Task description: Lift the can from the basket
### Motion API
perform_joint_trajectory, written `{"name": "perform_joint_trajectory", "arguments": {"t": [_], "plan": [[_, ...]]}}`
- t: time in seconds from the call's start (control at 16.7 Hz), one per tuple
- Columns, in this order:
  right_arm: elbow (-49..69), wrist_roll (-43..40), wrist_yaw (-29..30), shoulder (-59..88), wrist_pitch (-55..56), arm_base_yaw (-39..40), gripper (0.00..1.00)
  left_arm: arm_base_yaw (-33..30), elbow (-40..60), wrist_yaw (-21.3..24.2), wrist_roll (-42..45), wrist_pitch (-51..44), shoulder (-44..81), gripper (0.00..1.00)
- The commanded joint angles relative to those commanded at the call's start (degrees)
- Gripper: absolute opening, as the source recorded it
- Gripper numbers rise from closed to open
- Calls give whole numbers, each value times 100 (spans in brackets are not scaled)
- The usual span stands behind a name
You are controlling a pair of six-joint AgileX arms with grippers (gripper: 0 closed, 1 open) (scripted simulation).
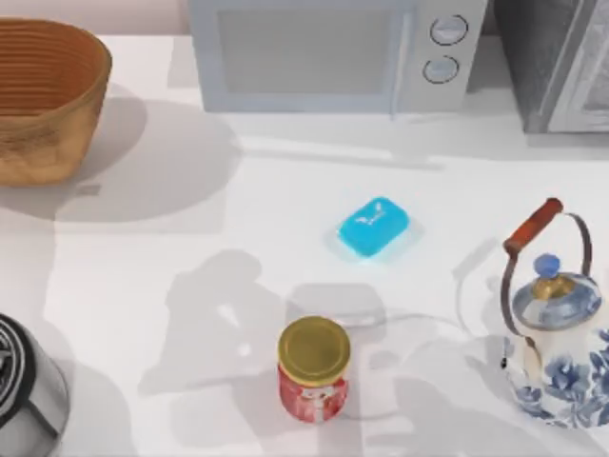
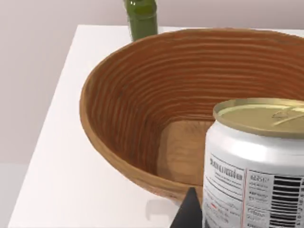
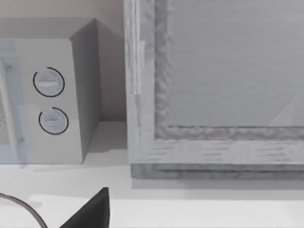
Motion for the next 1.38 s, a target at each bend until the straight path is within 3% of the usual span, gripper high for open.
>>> {"name": "perform_joint_trajectory", "arguments": {"t": [0.36,0.66,0.9,1.38], "plan": [[0,0,0,0,0,0,100,-527,-3777,45,-268,1675,-4196,0],[0,0,0,0,0,0,100,-895,-5699,23,-524,2521,-6225,0],[0,0,0,0,0,0,100,-946,-6238,-52,-623,2741,-6790,0],[0,0,0,0,0,0,100,-962,-6086,24,-589,2860,-6600,0]]}}
